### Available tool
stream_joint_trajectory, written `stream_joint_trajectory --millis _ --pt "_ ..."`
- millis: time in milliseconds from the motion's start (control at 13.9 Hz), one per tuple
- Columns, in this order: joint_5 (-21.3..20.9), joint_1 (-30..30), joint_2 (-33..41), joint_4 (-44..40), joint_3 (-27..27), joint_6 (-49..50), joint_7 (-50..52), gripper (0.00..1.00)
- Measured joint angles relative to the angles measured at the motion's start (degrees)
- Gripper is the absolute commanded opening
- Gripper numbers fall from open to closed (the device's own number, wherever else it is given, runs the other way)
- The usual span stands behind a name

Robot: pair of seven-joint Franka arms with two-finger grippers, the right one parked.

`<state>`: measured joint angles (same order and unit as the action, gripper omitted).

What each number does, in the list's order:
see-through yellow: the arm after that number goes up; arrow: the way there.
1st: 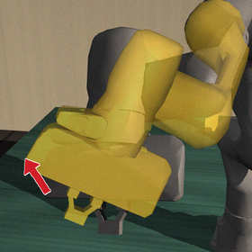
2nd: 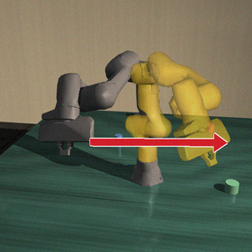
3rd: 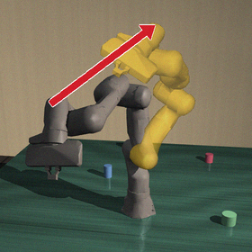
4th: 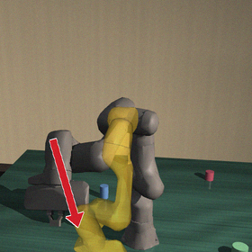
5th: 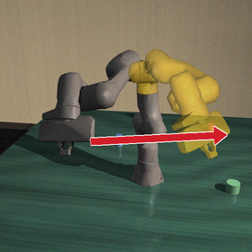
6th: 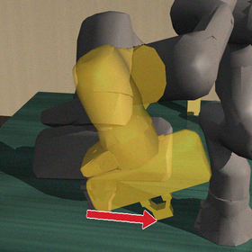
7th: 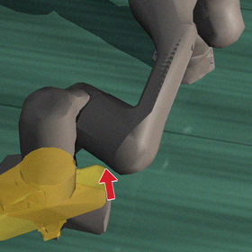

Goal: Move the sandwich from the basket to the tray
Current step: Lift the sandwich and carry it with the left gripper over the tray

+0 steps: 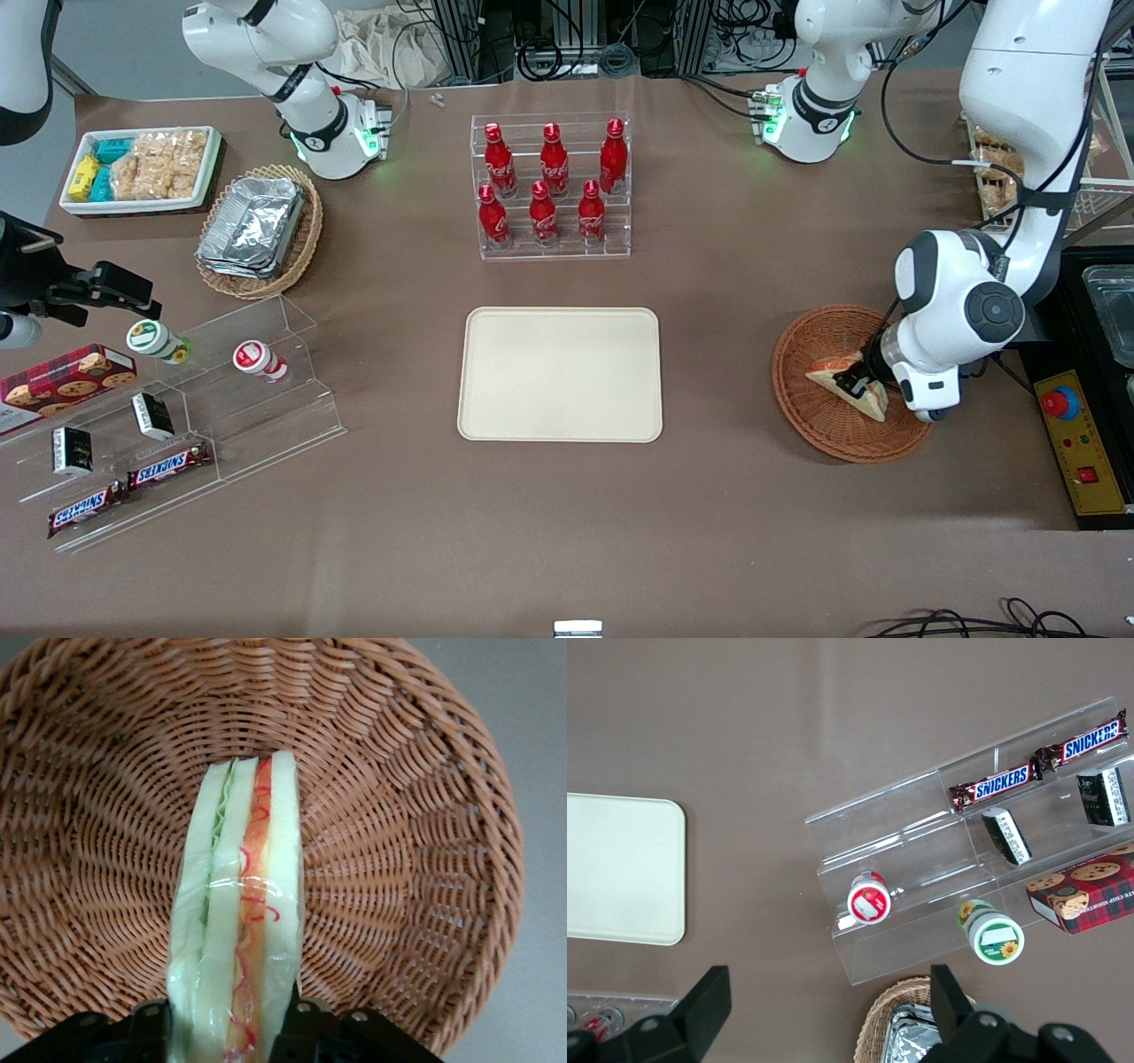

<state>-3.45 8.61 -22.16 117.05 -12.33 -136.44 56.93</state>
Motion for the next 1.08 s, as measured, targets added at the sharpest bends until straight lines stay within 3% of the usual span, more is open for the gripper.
stream_joint_trajectory --millis 289,577,866,1082 --pt "0.0 -0.5 1.4 -3.1 0.0 4.7 0.5 0.00" --pt "0.0 -0.5 5.1 -16.9 -1.7 25.4 0.5 0.00" --pt "0.0 -0.7 6.0 -32.3 -7.6 41.2 -0.2 0.00" --pt "0.0 -1.1 5.7 -34.8 -16.8 42.9 -1.0 0.00"
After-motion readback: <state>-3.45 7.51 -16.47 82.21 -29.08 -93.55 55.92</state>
